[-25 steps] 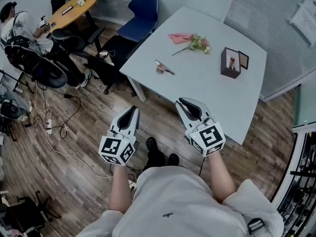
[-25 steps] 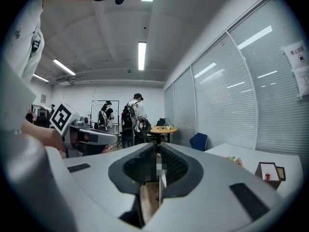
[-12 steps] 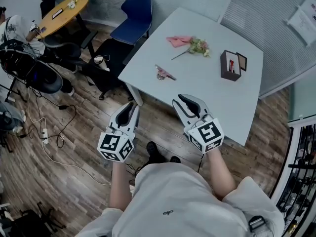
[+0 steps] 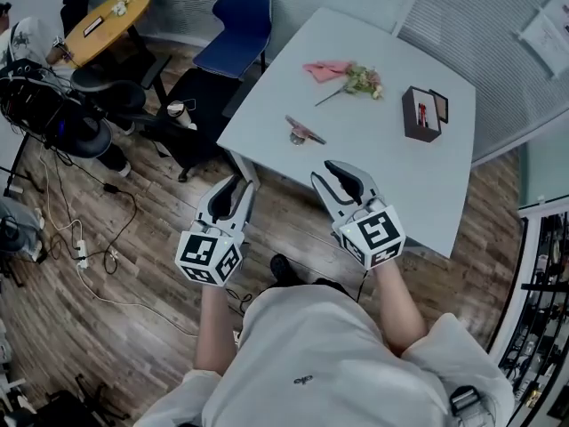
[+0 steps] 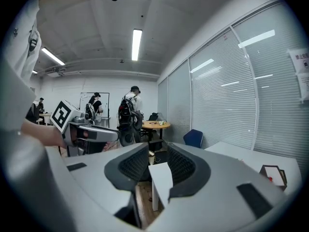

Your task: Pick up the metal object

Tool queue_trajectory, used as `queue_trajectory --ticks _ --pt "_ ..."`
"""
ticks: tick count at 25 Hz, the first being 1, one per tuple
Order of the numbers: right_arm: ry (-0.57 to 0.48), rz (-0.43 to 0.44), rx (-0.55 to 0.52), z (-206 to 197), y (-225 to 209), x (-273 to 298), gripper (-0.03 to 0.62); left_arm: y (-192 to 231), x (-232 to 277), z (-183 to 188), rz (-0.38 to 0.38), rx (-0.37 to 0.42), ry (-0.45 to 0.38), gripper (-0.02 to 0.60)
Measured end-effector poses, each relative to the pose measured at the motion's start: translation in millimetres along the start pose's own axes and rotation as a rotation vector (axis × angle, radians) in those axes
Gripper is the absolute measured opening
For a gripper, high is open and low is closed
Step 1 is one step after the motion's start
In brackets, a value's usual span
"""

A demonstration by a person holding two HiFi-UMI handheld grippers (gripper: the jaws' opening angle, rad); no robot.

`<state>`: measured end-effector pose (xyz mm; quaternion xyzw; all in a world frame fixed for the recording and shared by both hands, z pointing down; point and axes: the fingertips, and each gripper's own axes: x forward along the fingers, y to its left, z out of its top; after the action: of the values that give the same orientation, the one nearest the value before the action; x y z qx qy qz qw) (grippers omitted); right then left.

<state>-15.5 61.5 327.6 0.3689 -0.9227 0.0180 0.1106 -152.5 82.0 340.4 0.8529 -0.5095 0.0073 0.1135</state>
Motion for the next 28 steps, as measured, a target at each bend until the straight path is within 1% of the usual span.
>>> queue_trajectory --ticks 4,8,14,21,28 --pt "0.015 -0.015 -0.002 -3 3 11 0.114 11 2 -3 -0.019 -0.012 0.0 0.117" --pt "0.046 -0.037 0.007 -12 5 14 0.114 10 2 -11 -0.051 -0.023 0.023 0.123" --pt "0.089 -0.048 0.0 -22 0 22 0.114 9 5 -14 -0.075 -0.02 0.041 0.124" --pt "0.127 -0.052 -0.013 -35 -13 42 0.114 19 17 -23 -0.071 -0.035 0.073 0.129" --pt "0.153 -0.074 0.026 -54 -31 62 0.114 24 37 -33 -0.084 -0.037 0.115 0.129"
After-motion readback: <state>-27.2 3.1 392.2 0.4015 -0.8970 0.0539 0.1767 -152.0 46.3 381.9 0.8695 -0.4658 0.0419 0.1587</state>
